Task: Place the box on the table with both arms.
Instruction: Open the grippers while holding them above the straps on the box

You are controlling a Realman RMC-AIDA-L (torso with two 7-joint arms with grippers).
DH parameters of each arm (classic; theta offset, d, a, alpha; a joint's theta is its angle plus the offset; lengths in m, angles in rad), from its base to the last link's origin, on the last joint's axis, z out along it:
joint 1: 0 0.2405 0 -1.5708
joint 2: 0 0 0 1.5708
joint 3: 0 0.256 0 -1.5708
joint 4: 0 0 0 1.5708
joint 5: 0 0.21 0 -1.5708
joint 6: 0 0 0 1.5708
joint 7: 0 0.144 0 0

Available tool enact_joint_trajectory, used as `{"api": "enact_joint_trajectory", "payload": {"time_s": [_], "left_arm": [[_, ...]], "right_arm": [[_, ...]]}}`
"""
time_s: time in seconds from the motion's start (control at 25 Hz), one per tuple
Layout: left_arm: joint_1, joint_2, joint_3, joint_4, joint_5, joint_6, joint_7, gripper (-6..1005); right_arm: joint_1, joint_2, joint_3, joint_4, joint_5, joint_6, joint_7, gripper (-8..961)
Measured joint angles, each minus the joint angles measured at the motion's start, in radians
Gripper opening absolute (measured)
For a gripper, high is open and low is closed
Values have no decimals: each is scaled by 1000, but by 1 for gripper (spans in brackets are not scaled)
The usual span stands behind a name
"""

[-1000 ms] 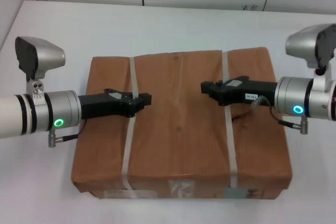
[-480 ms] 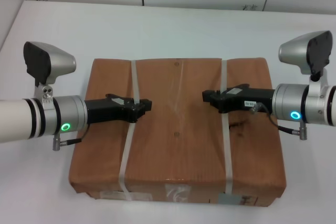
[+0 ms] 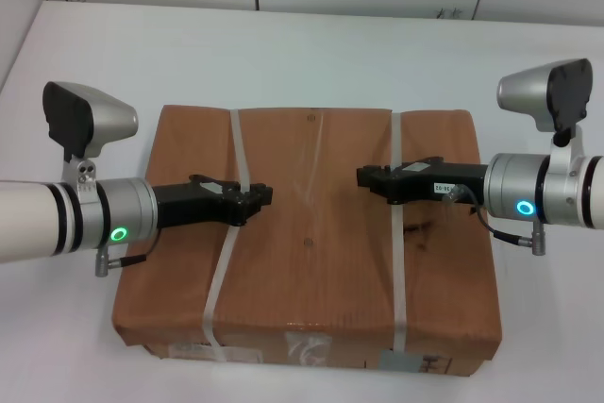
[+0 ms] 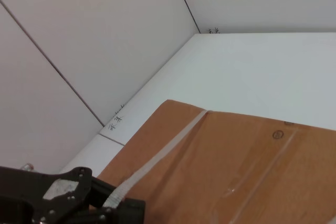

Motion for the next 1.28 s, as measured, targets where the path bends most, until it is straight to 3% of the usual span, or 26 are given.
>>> {"api": "enact_joint_trajectory", "payload": {"time_s": [0.24,0.52,0.68,0.96,1.28], "left_arm": [[1,0,0,15,11,-4,1,78],[6,1,0,23,11,-12,-6,83],[15,1,0,23,6,-38,-8,205],[29,4,0,15,11,-71,1,452],[29,8,0,12,13,-83,-4,661]], "right_arm": [[3,0,-7,-3,-6,0,40,91],[3,0,-15,-6,-11,9,49,342],[-8,0,-8,-13,-4,27,49,488],[-16,0,-2,-13,30,88,52,590],[-33,0,-3,-12,32,166,87,665]]}}
